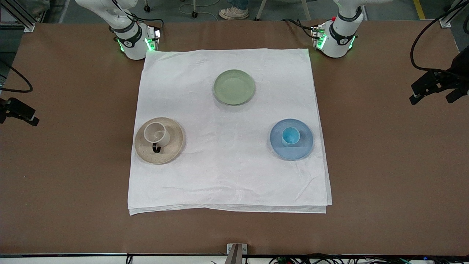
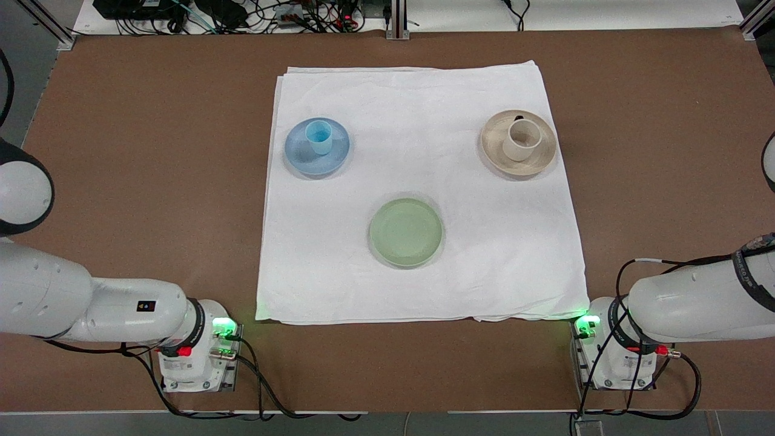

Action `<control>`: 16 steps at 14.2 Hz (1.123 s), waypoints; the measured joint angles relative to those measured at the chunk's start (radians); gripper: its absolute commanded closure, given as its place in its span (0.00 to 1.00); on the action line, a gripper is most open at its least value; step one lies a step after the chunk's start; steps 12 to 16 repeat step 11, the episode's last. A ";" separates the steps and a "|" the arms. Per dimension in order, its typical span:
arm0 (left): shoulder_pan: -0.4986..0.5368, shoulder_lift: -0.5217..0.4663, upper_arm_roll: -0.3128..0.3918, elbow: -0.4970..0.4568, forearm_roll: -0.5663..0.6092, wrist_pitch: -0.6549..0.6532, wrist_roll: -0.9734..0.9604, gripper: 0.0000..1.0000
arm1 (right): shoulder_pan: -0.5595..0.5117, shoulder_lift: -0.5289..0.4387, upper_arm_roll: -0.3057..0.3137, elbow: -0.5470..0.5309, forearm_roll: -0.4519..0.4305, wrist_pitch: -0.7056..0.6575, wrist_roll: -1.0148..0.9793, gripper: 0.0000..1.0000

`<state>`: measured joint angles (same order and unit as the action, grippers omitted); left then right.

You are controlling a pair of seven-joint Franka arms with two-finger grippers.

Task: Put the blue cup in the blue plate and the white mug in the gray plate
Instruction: 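Open the right gripper and withdraw it from the mug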

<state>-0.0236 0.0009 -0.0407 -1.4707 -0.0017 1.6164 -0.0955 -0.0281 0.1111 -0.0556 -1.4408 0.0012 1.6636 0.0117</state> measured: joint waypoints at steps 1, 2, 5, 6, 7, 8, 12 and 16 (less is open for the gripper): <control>0.000 -0.006 0.000 -0.001 0.000 -0.001 0.000 0.00 | 0.000 0.000 0.000 -0.002 0.000 0.000 -0.001 0.00; 0.000 -0.008 0.001 -0.001 0.000 -0.002 0.000 0.00 | 0.000 -0.001 0.000 -0.005 0.000 0.000 -0.001 0.00; 0.000 -0.009 0.001 -0.002 0.000 -0.002 0.000 0.00 | 0.000 -0.001 0.000 -0.016 0.000 0.001 -0.003 0.00; 0.000 -0.009 0.001 -0.003 0.000 -0.002 0.000 0.00 | 0.000 -0.001 0.000 -0.017 0.000 0.002 -0.004 0.00; 0.000 -0.009 0.001 -0.003 0.000 -0.003 0.000 0.00 | 0.000 -0.001 0.000 -0.018 -0.001 0.003 -0.005 0.00; 0.000 -0.009 0.001 -0.004 0.000 -0.003 0.000 0.00 | 0.000 -0.001 -0.001 -0.018 -0.001 0.003 -0.006 0.00; 0.000 -0.009 0.002 -0.004 0.000 -0.004 0.000 0.00 | -0.002 -0.001 -0.003 -0.021 -0.001 0.003 -0.006 0.00; 0.000 -0.009 0.002 -0.004 0.000 -0.004 0.000 0.00 | -0.002 -0.001 -0.003 -0.021 -0.001 0.003 -0.006 0.00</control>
